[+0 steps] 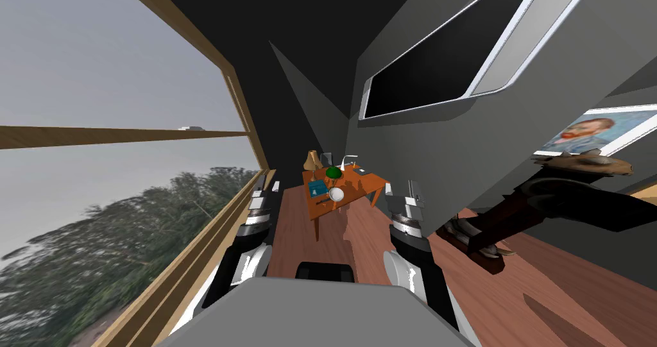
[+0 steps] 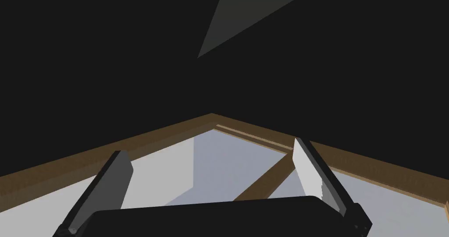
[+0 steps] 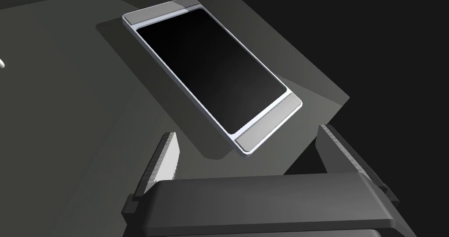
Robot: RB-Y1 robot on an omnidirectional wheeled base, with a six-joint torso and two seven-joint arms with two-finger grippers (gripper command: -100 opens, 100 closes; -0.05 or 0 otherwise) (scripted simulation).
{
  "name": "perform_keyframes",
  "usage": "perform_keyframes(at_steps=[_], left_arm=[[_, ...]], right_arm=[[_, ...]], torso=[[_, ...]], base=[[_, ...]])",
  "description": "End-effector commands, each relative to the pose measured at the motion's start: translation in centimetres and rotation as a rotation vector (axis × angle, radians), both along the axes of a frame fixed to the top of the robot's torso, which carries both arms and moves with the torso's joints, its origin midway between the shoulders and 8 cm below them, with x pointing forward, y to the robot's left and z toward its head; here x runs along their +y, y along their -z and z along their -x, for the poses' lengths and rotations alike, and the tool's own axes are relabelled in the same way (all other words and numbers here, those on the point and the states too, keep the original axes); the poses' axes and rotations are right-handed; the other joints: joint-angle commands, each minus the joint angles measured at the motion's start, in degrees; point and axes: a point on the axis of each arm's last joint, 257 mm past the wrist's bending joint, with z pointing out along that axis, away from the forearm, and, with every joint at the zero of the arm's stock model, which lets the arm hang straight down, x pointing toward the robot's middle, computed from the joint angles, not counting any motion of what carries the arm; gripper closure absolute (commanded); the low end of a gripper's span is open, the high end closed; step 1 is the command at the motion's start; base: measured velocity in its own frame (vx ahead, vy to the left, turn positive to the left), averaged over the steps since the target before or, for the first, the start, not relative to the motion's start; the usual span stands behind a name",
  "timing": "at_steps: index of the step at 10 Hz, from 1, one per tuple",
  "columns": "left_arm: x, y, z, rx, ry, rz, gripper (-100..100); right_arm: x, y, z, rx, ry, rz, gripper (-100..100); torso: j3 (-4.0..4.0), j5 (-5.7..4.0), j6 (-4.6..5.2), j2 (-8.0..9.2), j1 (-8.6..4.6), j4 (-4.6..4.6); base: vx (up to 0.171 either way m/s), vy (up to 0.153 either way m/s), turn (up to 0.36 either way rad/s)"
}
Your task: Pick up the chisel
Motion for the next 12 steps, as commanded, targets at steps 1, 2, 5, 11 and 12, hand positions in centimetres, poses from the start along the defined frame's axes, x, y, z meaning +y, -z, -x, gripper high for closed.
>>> perform_keyframes(at_steps=[1,2,5,11,12], left_arm=[[-0.1,1.0,-1.0,0.04,0.02,-0.017,-100],[-0.1,1.7,-1.7,0.064,0.029,-0.02,-100],[0.2,4.3,-4.2,0.158,0.053,-0.015,-100],[0.8,8.8,-8.4,0.319,0.08,0.018,-100],[0.8,9.0,-8.5,0.328,0.08,0.019,-100]], right_arm=[[0.0,0.0,0.0,0.0,0.0,0.0,0],[0.0,0.0,0.0,0.0,0.0,0.0,0],[0.0,0.0,0.0,0.0,0.0,0.0,0],[0.0,0.0,0.0,0.0,0.0,0.0,0],[0.0,0.0,0.0,0.0,0.0,0.0,0]], torso=[[0.0,0.0,0.0,0.0,0.0,0.0],[-0.01,-0.02,0.0,-0.02,-0.12,-0.01],[0.02,-0.11,0.01,0.04,-0.53,0.0],[0.04,-0.11,0.0,0.07,-0.43,0.02],[0.01,-0.1,0.0,0.01,-0.42,0.0]], base=[[0.004,-0.041,0.014],[0.007,-0.085,0.03],[-0.019,-0.138,0.036],[-0.02,-0.126,0.032],[-0.011,-0.098,0.024]])
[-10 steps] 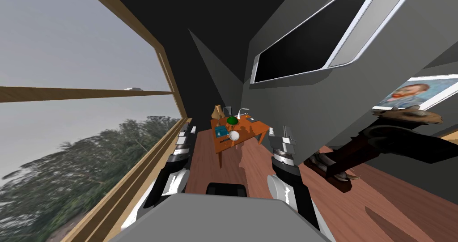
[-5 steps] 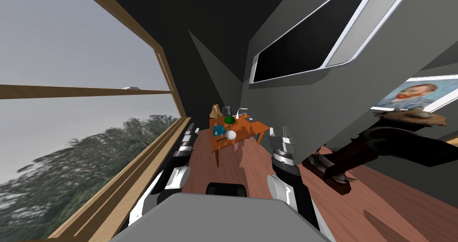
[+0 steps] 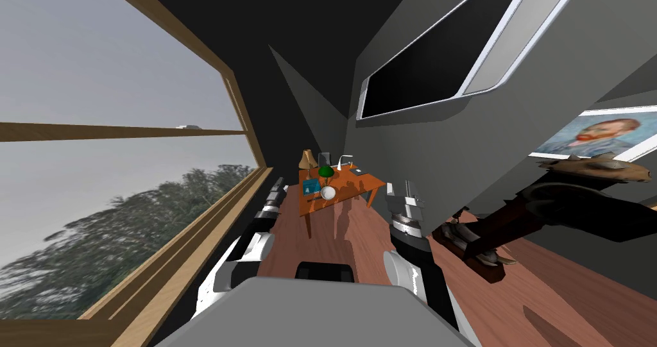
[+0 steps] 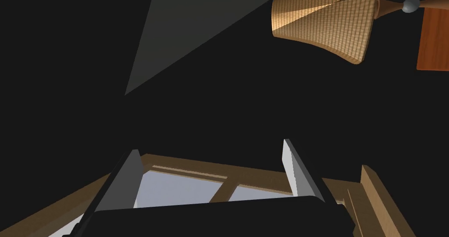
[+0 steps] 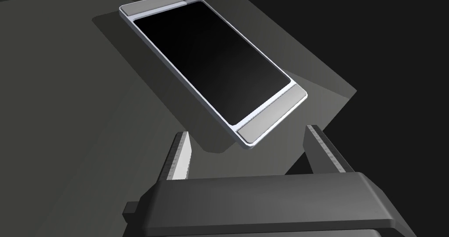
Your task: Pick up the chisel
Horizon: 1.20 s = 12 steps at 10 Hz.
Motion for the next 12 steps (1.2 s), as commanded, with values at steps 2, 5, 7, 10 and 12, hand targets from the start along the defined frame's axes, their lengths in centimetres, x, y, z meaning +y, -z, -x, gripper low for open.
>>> perform_keyframes(at_steps=[2,5,7,10,12], left_arm=[[0.1,1.7,-1.3,0.058,0.006,0.012,-100],[0.4,4.3,-3.4,0.146,0.014,0.036,-100],[0.6,5.7,-4.3,0.195,0.017,0.049,-100],[0.9,7.6,-5.3,0.263,0.019,0.063,-100],[1.1,9.2,-6.1,0.318,0.02,0.076,-100]], right_arm=[[0.0,0.0,0.0,0.0,0.0,0.0,0],[0.0,0.0,0.0,0.0,0.0,0.0,0],[0.0,0.0,0.0,0.0,0.0,0.0,0],[0.0,0.0,0.0,0.0,0.0,0.0,0],[0.0,0.0,0.0,0.0,0.0,0.0,0]], torso=[[0.01,-0.01,0.01,0.02,-0.09,0.0],[0.0,0.0,0.0,-0.01,0.02,0.0],[0.02,-0.01,0.0,0.03,-0.03,0.01],[-0.01,-0.01,0.0,-0.02,-0.06,-0.01],[-0.03,-0.01,0.0,-0.05,-0.04,-0.01]], base=[[-0.018,-0.119,0.031],[-0.013,-0.106,0.032],[-0.011,-0.126,0.029],[-0.008,-0.106,0.023],[-0.004,-0.111,0.021]])
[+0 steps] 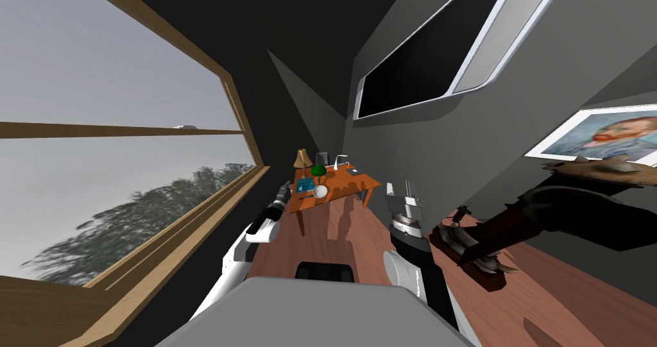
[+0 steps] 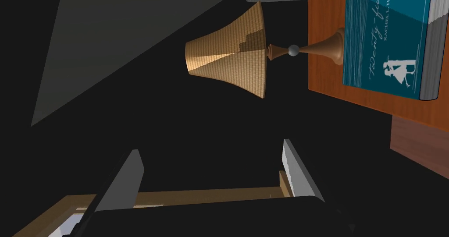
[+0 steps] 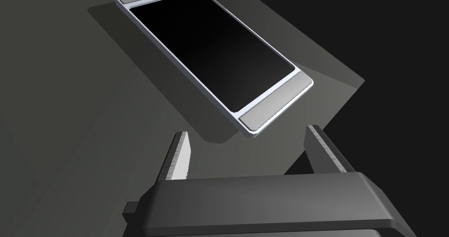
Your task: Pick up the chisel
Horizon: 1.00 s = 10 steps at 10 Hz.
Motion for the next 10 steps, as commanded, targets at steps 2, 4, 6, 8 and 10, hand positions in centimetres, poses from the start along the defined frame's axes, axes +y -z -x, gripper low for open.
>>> perform_keyframes(at_steps=[2,4,6,8,10], left_arm=[[0.3,2.1,-0.6,0.071,0.0,0.015,-100],[0.7,3.8,-1.2,0.129,-0.002,0.026,-100],[1.2,5.6,-1.7,0.188,-0.006,0.036,-100],[1.8,7.4,-2.0,0.249,-0.012,0.046,-100],[2.5,9.3,-2.2,0.311,-0.021,0.056,-100]], right_arm=[[0.0,0.0,0.0,0.0,0.0,0.0,0],[0.0,0.0,0.0,0.0,0.0,0.0,0],[0.0,0.0,0.0,0.0,0.0,0.0,0],[0.0,0.0,0.0,0.0,0.0,0.0,0],[0.0,0.0,0.0,0.0,0.0,0.0,0]], torso=[[-0.01,0.0,0.0,-0.03,-0.05,0.0],[-0.03,0.01,0.0,-0.05,0.02,-0.01],[-0.05,0.01,0.0,-0.09,0.01,-0.02],[-0.09,0.0,0.0,-0.15,0.0,-0.03],[-0.08,0.03,0.0,-0.14,0.15,-0.03]], base=[[0.002,-0.108,0.019],[0.011,-0.094,0.013],[0.021,-0.099,0.007],[0.032,-0.095,0.002],[0.031,-0.062,-0.004]])
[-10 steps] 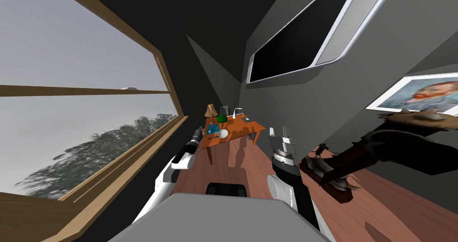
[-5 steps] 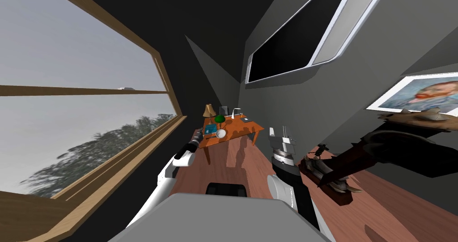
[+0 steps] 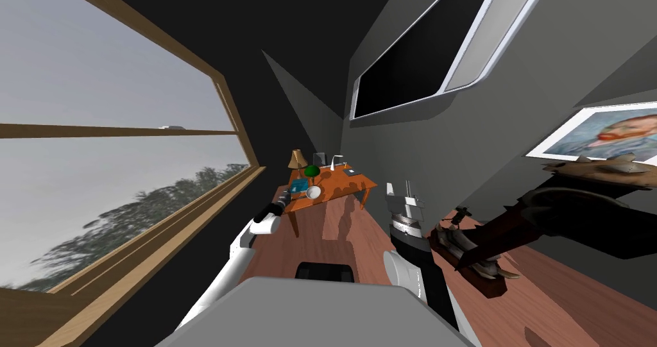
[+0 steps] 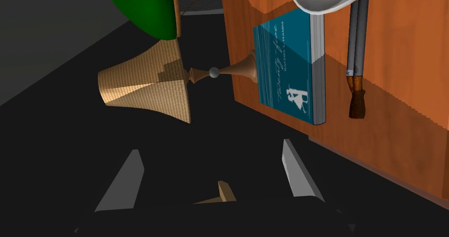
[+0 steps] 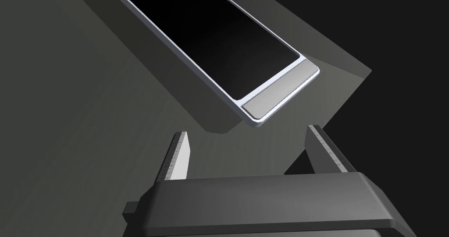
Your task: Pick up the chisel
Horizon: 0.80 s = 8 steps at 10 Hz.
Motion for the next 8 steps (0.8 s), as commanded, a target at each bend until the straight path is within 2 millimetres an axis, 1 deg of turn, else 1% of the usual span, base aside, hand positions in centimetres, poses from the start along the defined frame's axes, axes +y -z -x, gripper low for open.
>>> perform_keyframes(at_steps=[1,2,3,4,5,6,7,8], left_arm=[[0.8,2.2,-0.1,0.071,-0.012,0.009,-100],[0.8,2.4,-0.1,0.076,-0.013,0.01,-100],[1.7,4.3,0.1,0.137,-0.027,0.018,-100],[2.6,5.0,0.0,0.167,-0.039,0.023,-100],[2.7,6.2,0.4,0.202,-0.043,0.026,-100],[3.7,7.3,0.6,0.245,-0.058,0.032,-100],[3.8,8.1,0.9,0.265,-0.062,0.035,-100],[4.8,9.4,1.4,0.316,-0.08,0.042,-100]], right_arm=[[0.0,0.0,0.0,0.0,0.0,0.0,0],[0.0,0.0,0.0,0.0,0.0,0.0,0],[0.0,0.0,0.0,0.0,0.0,0.0,0],[0.0,0.0,0.0,0.0,0.0,0.0,0],[0.0,0.0,0.0,0.0,0.0,0.0,0],[0.0,0.0,0.0,0.0,0.0,0.0,0],[0.0,0.0,0.0,0.0,0.0,0.0,0],[0.0,0.0,0.0,0.0,0.0,0.0,0]], torso=[[0.0,0.0,0.0,0.0,0.0,0.0],[-0.04,0.0,0.0,-0.07,-0.04,-0.01],[-0.05,-0.01,0.0,-0.07,-0.02,-0.02],[-0.06,0.0,0.0,-0.1,-0.04,-0.02],[-0.11,-0.03,0.01,-0.2,-0.14,-0.04],[-0.1,-0.02,0.0,-0.17,-0.07,-0.04],[-0.1,-0.01,0.0,-0.17,-0.03,-0.04],[-0.07,0.01,-0.01,-0.12,0.1,-0.03]], base=[[0.059,-0.072,-0.016],[0.054,-0.065,-0.002],[0.06,-0.07,-0.026],[0.093,-0.105,-0.038],[0.08,-0.077,-0.007],[0.075,-0.066,-0.035],[0.061,-0.03,-0.015],[0.086,-0.038,-0.047]])
